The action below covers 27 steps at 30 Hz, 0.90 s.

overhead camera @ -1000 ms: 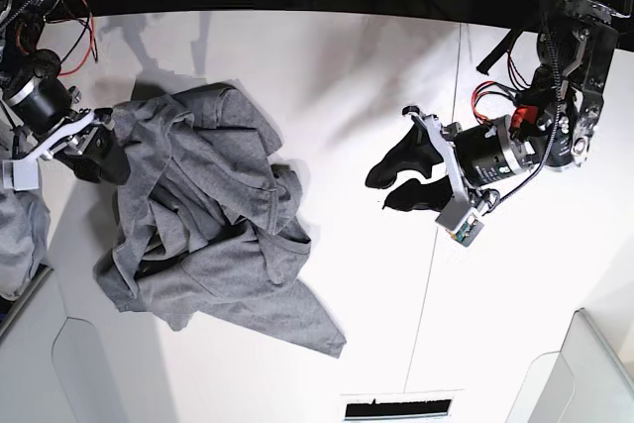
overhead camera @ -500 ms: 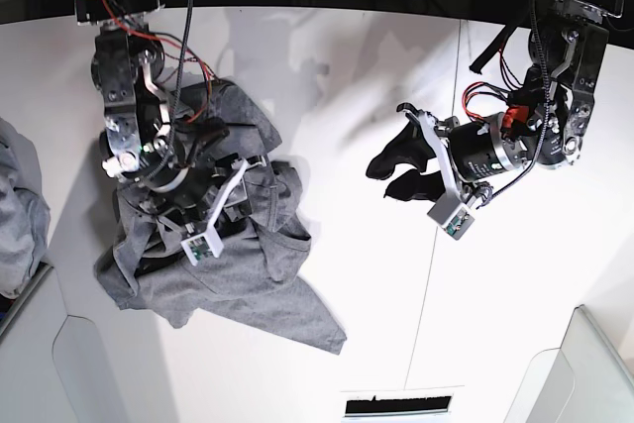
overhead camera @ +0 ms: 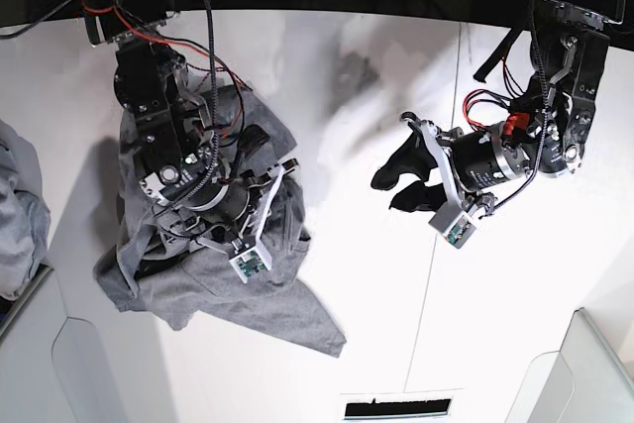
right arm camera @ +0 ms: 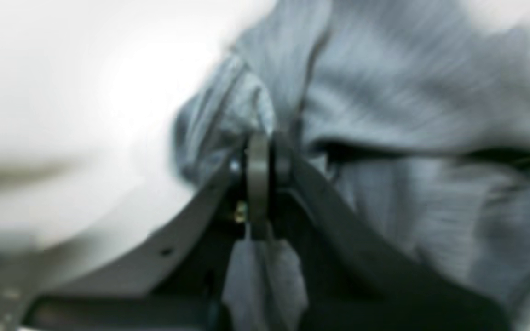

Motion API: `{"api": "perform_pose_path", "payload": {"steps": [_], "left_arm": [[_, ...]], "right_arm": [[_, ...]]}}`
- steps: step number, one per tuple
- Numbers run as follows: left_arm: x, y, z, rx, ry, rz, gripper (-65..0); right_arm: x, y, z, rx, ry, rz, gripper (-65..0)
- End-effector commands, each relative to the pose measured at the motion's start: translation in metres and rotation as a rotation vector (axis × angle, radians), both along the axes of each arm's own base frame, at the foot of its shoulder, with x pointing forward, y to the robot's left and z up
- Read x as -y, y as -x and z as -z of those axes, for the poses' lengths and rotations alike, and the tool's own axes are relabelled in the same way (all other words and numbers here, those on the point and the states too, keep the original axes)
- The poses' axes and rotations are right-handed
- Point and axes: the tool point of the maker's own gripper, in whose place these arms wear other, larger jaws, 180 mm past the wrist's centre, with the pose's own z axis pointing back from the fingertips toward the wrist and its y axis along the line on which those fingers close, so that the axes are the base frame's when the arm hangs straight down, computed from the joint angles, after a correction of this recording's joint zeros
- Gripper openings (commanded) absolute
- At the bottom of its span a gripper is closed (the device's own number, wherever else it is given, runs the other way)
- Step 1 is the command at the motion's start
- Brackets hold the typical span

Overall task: Layout the t-shirt on the table in an organized manner, then fold the t-shirt properly
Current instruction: 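Grasp the shirt's shoulder with the right gripper and lift it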

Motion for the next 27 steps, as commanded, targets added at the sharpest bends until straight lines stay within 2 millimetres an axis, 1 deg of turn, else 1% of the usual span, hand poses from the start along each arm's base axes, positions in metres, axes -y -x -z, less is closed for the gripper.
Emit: {"api": "perform_pose_path", "payload": {"steps": [1, 3, 4, 5, 7, 9, 11, 13, 15, 16, 18, 19, 20, 21, 23, 25, 27], "left_arm": [[-0.002, -0.013, -0.018, 0.063, 0.020, -0.018, -34.7], [-0.003, -0.021, -0.026, 0.109, 0.021, -0.022, -34.7], [-0.002, -0.026, -0.032, 0.133, 0.027, -0.024, -34.7], [-0.002, -0.031, -0.038, 0.152, 0.031, -0.024, -34.7], [0.002, -0.038, -0.046, 0.175, 0.032, -0.015, -34.7], [0.003, -0.040, -0.047, 0.174, 0.020, -0.009, -34.7], [-0.003, -0.040, -0.039, 0.154, -0.025, -0.019, -34.7], [-0.016, -0.042, -0.033, 0.139, -0.079, -0.055, -34.7], [-0.029, -0.046, -0.032, 0.138, -0.110, -0.088, -34.7], [-0.034, -0.046, -0.033, 0.143, -0.121, -0.090, -34.7], [-0.044, -0.046, -0.034, 0.148, -0.145, -0.092, -34.7], [-0.047, -0.046, -0.034, 0.147, -0.153, -0.092, -34.7], [-0.048, -0.046, -0.034, 0.143, -0.152, -0.091, -34.7], [-0.047, -0.045, -0.033, 0.138, -0.148, -0.091, -34.7], [-0.045, -0.042, -0.032, 0.125, -0.132, -0.087, -34.7], [-0.041, -0.038, -0.031, 0.109, -0.095, -0.086, -34.7], [-0.039, -0.033, -0.027, 0.089, -0.074, -0.085, -34.7]], "right_arm": [[-0.009, -0.005, -0.031, 0.072, -0.049, -0.012, -65.0], [-0.019, 0.006, -0.057, 0.110, -0.117, -0.034, -65.0], [-0.026, 0.012, -0.067, 0.126, -0.152, -0.062, -65.0], [-0.034, 0.020, -0.075, 0.139, -0.183, -0.095, -65.0], [-0.047, 0.038, -0.085, 0.139, -0.249, -0.160, -65.0], [-0.063, 0.062, -0.084, 0.109, -0.308, -0.251, -65.0], [-0.076, 0.084, -0.078, 0.061, -0.362, -0.322, -65.0], [-0.082, 0.102, -0.070, 0.028, -0.376, -0.374, -65.0], [-0.082, 0.110, -0.063, 0.004, -0.368, -0.389, -65.0], [-0.082, 0.112, -0.061, -0.001, -0.369, -0.388, -59.4], [-0.082, 0.111, -0.062, 0.003, -0.372, -0.387, -38.9], [-0.082, 0.109, -0.064, 0.019, -0.377, -0.382, -31.2], [-0.080, 0.106, -0.067, 0.038, -0.380, -0.372, -26.9], [-0.077, 0.101, -0.069, 0.058, -0.382, -0.355, -26.0], [-0.065, 0.088, -0.072, 0.098, -0.380, -0.287, -26.0], [-0.047, 0.072, -0.076, 0.138, -0.378, -0.191, -26.0], [-0.023, 0.052, -0.079, 0.164, -0.369, -0.063, -26.0]]}}
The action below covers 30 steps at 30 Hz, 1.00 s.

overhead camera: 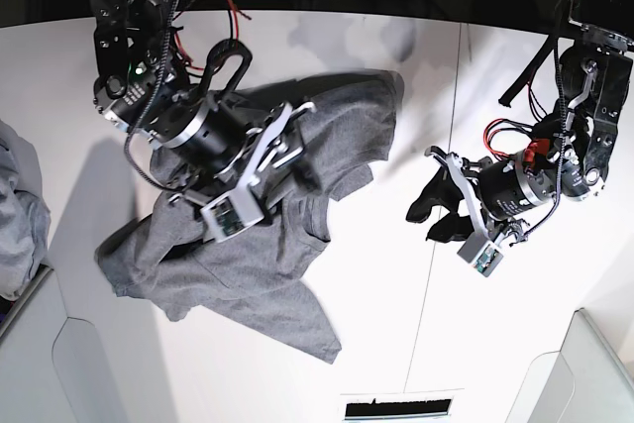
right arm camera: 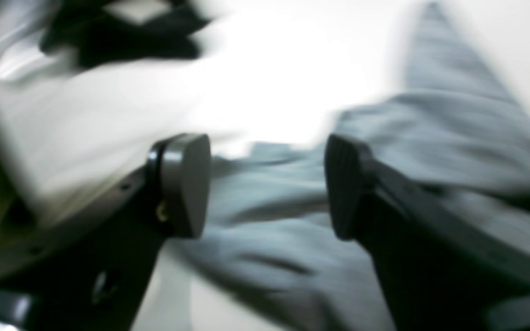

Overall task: Layout the t-shirt on the table in an organized manner, then fold the t-shirt properly
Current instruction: 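Grasp the shirt's shoulder with the right gripper and lift it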

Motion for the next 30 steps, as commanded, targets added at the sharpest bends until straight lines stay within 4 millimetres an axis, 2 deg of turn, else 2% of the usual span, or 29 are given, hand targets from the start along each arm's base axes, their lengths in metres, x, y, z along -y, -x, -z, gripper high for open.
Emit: {"api": "perform_pose_path", "payload": {"steps": [1, 3, 6, 9, 13, 16, 18, 20, 22, 23, 25, 26, 27, 28, 30], "left_arm": [[0.000, -0.002, -0.010, 0.029, 0.019, 0.007, -34.7], [0.004, 0.008, -0.001, -0.001, 0.031, 0.015, -34.7], [0.015, 0.029, 0.017, -0.055, 0.060, 0.029, -34.7], [0.030, 0.044, 0.029, -0.094, 0.099, 0.026, -34.7], [0.041, 0.053, 0.039, -0.118, 0.109, 0.024, -34.6], [0.046, 0.058, 0.048, -0.146, 0.127, 0.028, -28.9], [0.051, 0.063, 0.056, -0.170, 0.140, 0.047, -28.2], [0.054, 0.069, 0.065, -0.202, 0.153, 0.051, -28.2], [0.058, 0.075, 0.077, -0.237, 0.155, 0.054, -28.3], [0.059, 0.078, 0.082, -0.253, 0.155, 0.057, -28.3], [0.063, 0.086, 0.092, -0.285, 0.153, 0.068, -28.6], [0.065, 0.089, 0.096, -0.296, 0.155, 0.072, -30.4], [0.067, 0.092, 0.099, -0.306, 0.156, 0.077, -35.2], [0.069, 0.094, 0.102, -0.314, 0.158, 0.082, -42.9], [0.073, 0.097, 0.103, -0.319, 0.161, 0.092, -61.4]], "right_arm": [[0.007, -0.015, -0.019, 0.055, -0.037, 0.058, -26.0], [0.024, -0.033, -0.021, 0.058, -0.044, 0.153, -26.0], [0.029, -0.060, -0.019, 0.070, -0.052, 0.205, -26.0], [0.015, -0.090, -0.002, 0.022, -0.041, 0.193, -26.0], [-0.019, -0.120, 0.040, -0.105, 0.004, 0.143, -26.0], [-0.043, -0.128, 0.078, -0.198, 0.062, 0.107, -26.0], [-0.049, -0.127, 0.104, -0.253, 0.135, 0.105, -26.2], [-0.044, -0.126, 0.124, -0.283, 0.201, 0.131, -26.2], [-0.036, -0.124, 0.135, -0.282, 0.250, 0.159, -27.7], [-0.034, -0.123, 0.137, -0.280, 0.266, 0.162, -31.2], [-0.034, -0.122, 0.139, -0.288, 0.265, 0.163, -43.7], [-0.036, -0.121, 0.138, -0.288, 0.259, 0.158, -50.8], [-0.038, -0.121, 0.138, -0.287, 0.255, 0.144, -57.4], [-0.041, -0.121, 0.136, -0.284, 0.253, 0.121, -63.0], [-0.046, -0.120, 0.134, -0.278, 0.246, 0.085, -65.0]]}}
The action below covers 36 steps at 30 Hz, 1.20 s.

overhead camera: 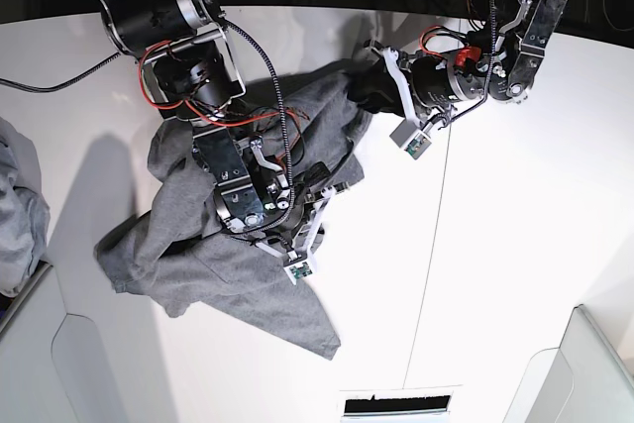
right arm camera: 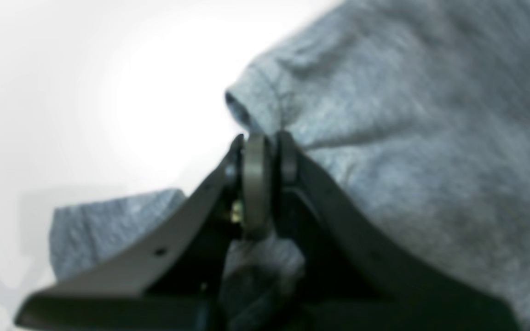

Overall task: Layout the t-shirt on the table in an organized manner, then fold the t-shirt properly
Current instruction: 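Grasp the shirt's shoulder with the right gripper and lift it, then pass the shirt from the right gripper to the left gripper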

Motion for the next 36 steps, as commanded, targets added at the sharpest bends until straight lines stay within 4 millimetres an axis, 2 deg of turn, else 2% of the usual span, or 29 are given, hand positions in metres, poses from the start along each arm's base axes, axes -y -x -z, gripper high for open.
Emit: {"api": "perform_pose_path", "payload": {"steps": [1, 3, 5, 7, 10, 13, 16, 18, 21, 24, 26, 27, 29, 32, 34, 36], "left_arm": [[0.004, -0.010, -0.012, 0.042, 0.037, -0.002, -65.0], [0.004, -0.014, -0.016, 0.061, 0.047, -0.010, -65.0], [0.000, -0.024, -0.022, 0.080, 0.054, -0.027, -65.0], [-0.010, -0.037, -0.032, 0.099, 0.081, -0.069, -65.0], [-0.032, -0.055, -0.049, 0.119, 0.120, -0.130, -65.0], [-0.076, -0.072, -0.063, 0.133, 0.115, -0.232, -65.0], [-0.136, -0.091, -0.088, 0.208, 0.058, -0.326, -65.0], [-0.179, -0.105, -0.114, 0.277, 0.009, -0.380, -65.0], [-0.232, -0.123, -0.167, 0.377, -0.009, -0.447, -65.0], [-0.272, -0.134, -0.223, 0.459, -0.023, -0.486, -65.0], [-0.286, -0.136, -0.257, 0.514, -0.040, -0.481, -65.0], [-0.282, -0.134, -0.272, 0.545, -0.042, -0.438, -65.0], [-0.260, -0.129, -0.295, 0.588, -0.023, -0.344, -65.0], [-0.206, -0.114, -0.316, 0.632, 0.025, -0.188, -65.0], [-0.167, -0.098, -0.321, 0.669, 0.041, -0.087, -65.0], [-0.132, -0.078, -0.318, 0.686, 0.049, 0.000, -65.0]], "right_arm": [[-0.009, -0.018, -0.023, 0.061, -0.028, -0.015, -65.0], [-0.011, -0.022, -0.031, 0.084, -0.038, -0.020, -65.0], [-0.014, -0.031, -0.048, 0.133, -0.055, -0.020, -65.0], [-0.021, -0.040, -0.076, 0.204, -0.089, -0.041, -65.0], [-0.041, -0.048, -0.130, 0.306, -0.217, -0.087, -65.0], [-0.057, -0.048, -0.181, 0.393, -0.331, -0.139, -65.0], [-0.061, -0.054, -0.211, 0.423, -0.366, -0.161, -65.0], [-0.062, -0.063, -0.229, 0.456, -0.366, -0.173, -65.0], [-0.066, -0.074, -0.263, 0.525, -0.359, -0.226, -65.0], [-0.067, -0.085, -0.297, 0.563, -0.359, -0.244, -65.0], [-0.066, -0.091, -0.314, 0.579, -0.353, -0.248, -65.0], [-0.063, -0.093, -0.320, 0.588, -0.351, -0.244, -65.0], [-0.054, -0.100, -0.329, 0.596, -0.357, -0.217, -65.0], [-0.030, -0.106, -0.333, 0.578, -0.383, -0.153, -65.0], [-0.017, -0.104, -0.328, 0.529, -0.413, -0.147, -65.0], [-0.006, -0.098, -0.314, 0.467, -0.441, -0.165, -65.0]]}}
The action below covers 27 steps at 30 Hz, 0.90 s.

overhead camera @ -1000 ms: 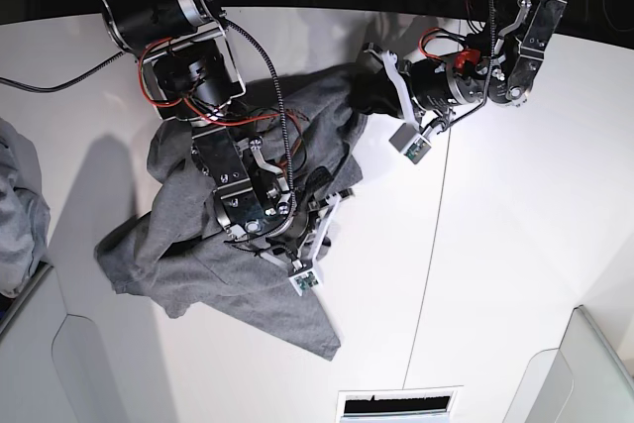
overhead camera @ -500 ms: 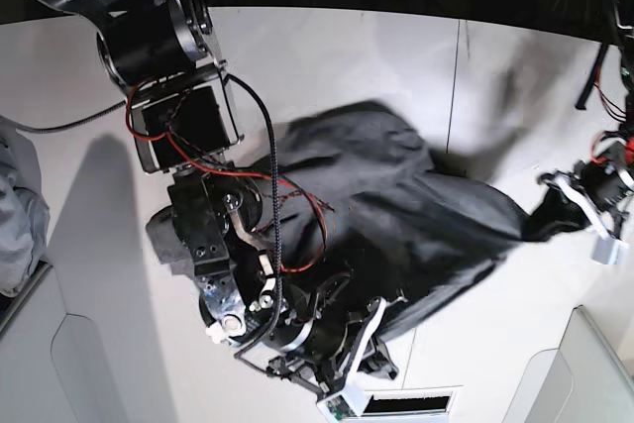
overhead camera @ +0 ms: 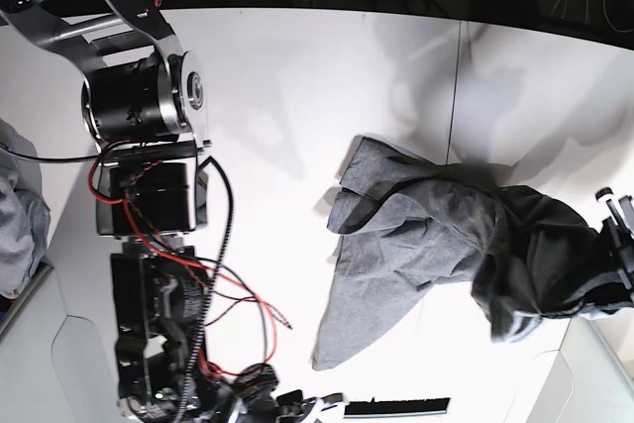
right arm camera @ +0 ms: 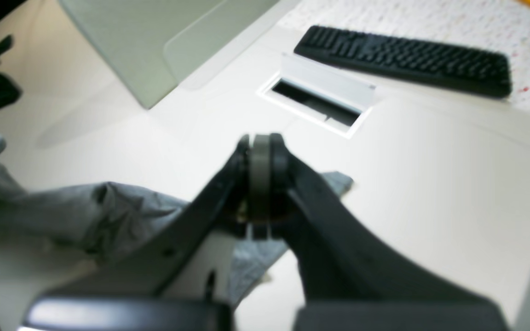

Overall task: Layout the t-shirt on the table in an organized manner, then fold the t-shirt properly
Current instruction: 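Pass the shirt from the right gripper to the left gripper, then drag the shirt with the right gripper and spread it flat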

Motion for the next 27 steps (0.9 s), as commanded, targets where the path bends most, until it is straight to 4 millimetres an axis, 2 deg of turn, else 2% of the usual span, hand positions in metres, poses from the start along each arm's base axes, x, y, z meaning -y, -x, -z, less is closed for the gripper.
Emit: {"api": "perform_pose_path", "payload": {"steps": [1, 11, 15, 18, 19, 21, 23, 25, 27], "left_arm": [[0.014, 0.009, -0.009, 0.040, -0.003, 0.041, -65.0], [0.122, 0.094, 0.075, -0.256, 0.132, 0.311, -65.0], [0.171, 0.130, 0.101, -0.351, 0.142, 0.455, -65.0], [0.208, 0.157, 0.120, -0.392, 0.128, 0.545, -65.0], [0.220, 0.162, 0.126, -0.389, 0.125, 0.559, -65.0], [0.239, 0.167, 0.142, -0.378, 0.112, 0.574, -65.0], [0.253, 0.167, 0.162, -0.383, 0.075, 0.585, -65.0], [0.262, 0.167, 0.181, -0.413, 0.045, 0.595, -65.0], [0.267, 0.169, 0.194, -0.451, 0.039, 0.600, -55.1]], "right_arm": [[0.002, 0.000, -0.018, 0.039, -0.043, -0.019, -65.0], [0.056, 0.042, 0.098, -0.165, -0.090, 0.040, -65.0], [0.055, 0.062, 0.126, -0.207, -0.098, 0.030, -65.0], [0.052, 0.074, 0.140, -0.247, -0.128, 0.027, -65.0], [0.052, 0.077, 0.145, -0.258, -0.132, 0.027, -63.8], [0.052, 0.082, 0.151, -0.270, -0.136, 0.030, -49.8], [0.052, 0.085, 0.155, -0.278, -0.139, 0.034, -40.1], [0.050, 0.089, 0.160, -0.291, -0.146, 0.036, -37.3], [0.049, 0.095, 0.169, -0.303, -0.139, 0.041, -37.4]]}}
